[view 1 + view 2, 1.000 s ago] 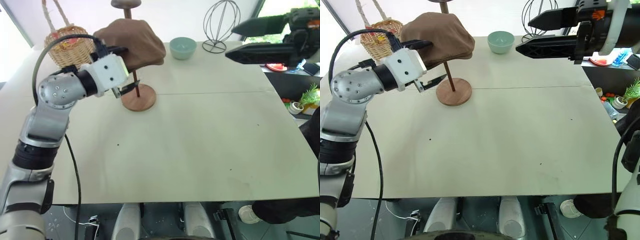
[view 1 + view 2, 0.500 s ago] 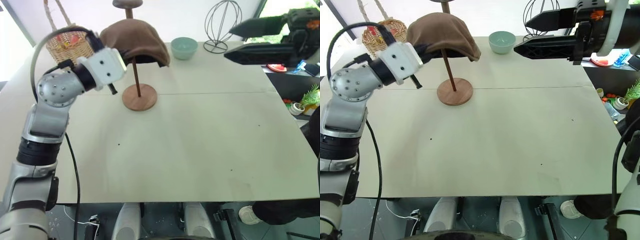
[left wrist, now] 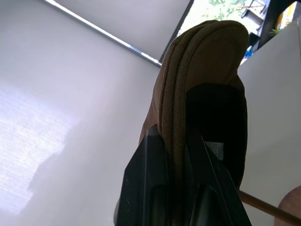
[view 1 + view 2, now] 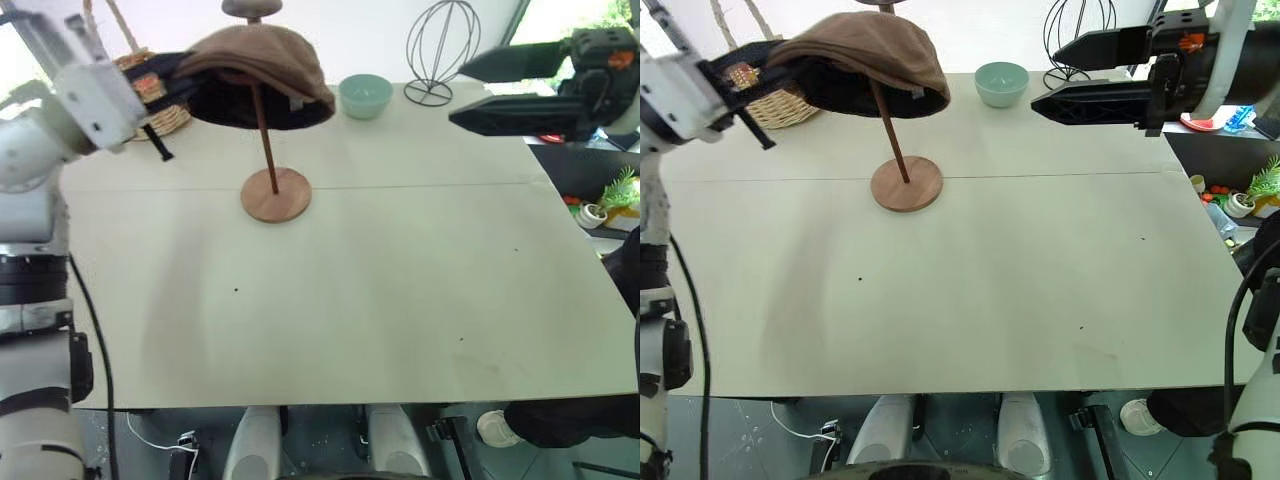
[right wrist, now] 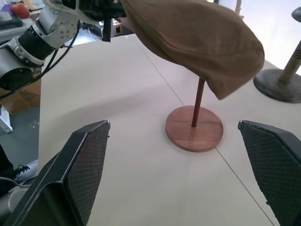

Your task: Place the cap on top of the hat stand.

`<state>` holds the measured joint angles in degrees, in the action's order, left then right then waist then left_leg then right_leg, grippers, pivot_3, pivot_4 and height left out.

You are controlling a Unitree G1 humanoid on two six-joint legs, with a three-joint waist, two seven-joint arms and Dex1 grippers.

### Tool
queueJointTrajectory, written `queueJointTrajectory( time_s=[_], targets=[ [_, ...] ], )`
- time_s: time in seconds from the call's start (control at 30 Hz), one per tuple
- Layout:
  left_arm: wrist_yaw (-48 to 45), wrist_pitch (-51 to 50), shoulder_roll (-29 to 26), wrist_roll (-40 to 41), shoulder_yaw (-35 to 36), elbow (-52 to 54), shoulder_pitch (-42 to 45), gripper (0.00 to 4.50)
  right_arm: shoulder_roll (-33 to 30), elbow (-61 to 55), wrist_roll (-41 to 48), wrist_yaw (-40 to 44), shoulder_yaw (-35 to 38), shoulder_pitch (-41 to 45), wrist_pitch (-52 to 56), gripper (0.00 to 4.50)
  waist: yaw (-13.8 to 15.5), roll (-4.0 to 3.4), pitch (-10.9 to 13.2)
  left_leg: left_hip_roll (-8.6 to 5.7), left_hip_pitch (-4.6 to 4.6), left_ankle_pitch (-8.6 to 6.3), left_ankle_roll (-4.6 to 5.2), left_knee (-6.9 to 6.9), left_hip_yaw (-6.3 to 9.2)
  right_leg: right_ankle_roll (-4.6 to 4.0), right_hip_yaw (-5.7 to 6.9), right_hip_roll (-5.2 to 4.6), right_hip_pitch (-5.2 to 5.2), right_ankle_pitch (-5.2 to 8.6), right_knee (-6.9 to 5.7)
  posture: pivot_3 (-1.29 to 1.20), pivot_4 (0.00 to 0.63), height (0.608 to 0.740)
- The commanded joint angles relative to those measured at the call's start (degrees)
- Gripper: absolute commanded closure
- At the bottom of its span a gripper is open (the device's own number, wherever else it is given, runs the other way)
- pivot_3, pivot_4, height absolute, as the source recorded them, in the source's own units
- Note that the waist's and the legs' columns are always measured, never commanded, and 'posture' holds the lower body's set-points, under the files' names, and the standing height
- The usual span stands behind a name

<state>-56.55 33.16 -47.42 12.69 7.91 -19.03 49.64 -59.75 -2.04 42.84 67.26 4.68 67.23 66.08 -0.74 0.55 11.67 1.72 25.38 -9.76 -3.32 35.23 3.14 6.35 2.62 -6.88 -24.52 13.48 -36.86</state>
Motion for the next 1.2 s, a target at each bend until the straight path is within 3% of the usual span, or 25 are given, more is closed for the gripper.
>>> queueJointTrajectory(
  time_s=[0.03,0.37,0.7,0.8,1.0,1.03,1.2],
  targets=[
    [-4.8,10.4,-0.9,2.7,1.1,-6.1,3.7,4.46,-1.5,-1.1,0.0,0.0,1.2,0.0,-1.1,0.00,0.1,0.00,0.0,0.00,0.01,0.00,0.00,0.02,0.00,0.00,0.00,0.00,0.00,0.00,-0.01,0.00,0.150,0.728],
    [-20.6,26.4,0.7,8.3,-1.8,-20.2,3.9,4.46,-2.5,-1.8,0.6,-0.9,1.7,-0.6,-0.1,0.00,-0.1,0.00,0.0,0.02,0.00,0.00,0.00,0.01,-0.02,0.00,0.00,0.00,0.00,-0.01,-0.02,0.00,0.150,0.728],
    [-21.0,33.2,-1.1,5.3,-1.5,-32.8,4.7,4.46,-3.1,-2.2,1.2,-1.6,1.8,-1.2,-0.1,0.00,-0.2,0.00,0.0,0.04,0.00,0.00,0.00,0.02,-0.02,0.00,0.00,0.01,-0.01,-0.01,-0.04,0.00,0.150,0.728],
    [-20.0,32.8,-1.3,5.2,-1.8,-32.4,3.7,3.33,-2.8,-1.6,0.8,-1.7,1.5,-1.4,-0.7,0.00,-0.1,0.00,0.0,0.04,0.00,0.00,0.00,0.02,-0.02,0.00,0.00,0.01,-0.01,-0.01,-0.04,0.00,0.150,0.728],
    [-16.2,27.2,-2.2,4.9,-1.5,-25.2,-0.2,0.24,-2.0,-0.7,0.4,-1.7,1.0,-1.6,-1.7,0.00,-0.1,0.00,0.0,0.04,0.00,0.00,0.00,0.02,-0.02,-0.01,0.00,0.01,-0.01,-0.01,-0.04,0.00,0.150,0.728],
    [-15.0,24.9,-2.7,4.8,-1.3,-22.6,-1.6,0.08,-1.9,-0.4,0.2,-1.5,0.8,-1.8,-2.1,0.00,-0.1,0.00,0.0,0.04,0.00,0.00,0.00,0.02,-0.02,-0.01,0.00,0.01,-0.01,-0.01,-0.04,0.00,0.150,0.728],
    [-8.7,9.1,-6.6,5.3,0.8,-6.7,-12.2,0.08,-1.4,0.7,-0.4,-0.9,0.4,-2.5,-3.4,0.00,-0.5,-0.02,0.0,0.07,-0.02,0.00,0.00,-0.05,-0.02,-0.02,-0.01,0.01,-0.05,-0.01,-0.05,0.00,0.150,0.728]
  ],
)
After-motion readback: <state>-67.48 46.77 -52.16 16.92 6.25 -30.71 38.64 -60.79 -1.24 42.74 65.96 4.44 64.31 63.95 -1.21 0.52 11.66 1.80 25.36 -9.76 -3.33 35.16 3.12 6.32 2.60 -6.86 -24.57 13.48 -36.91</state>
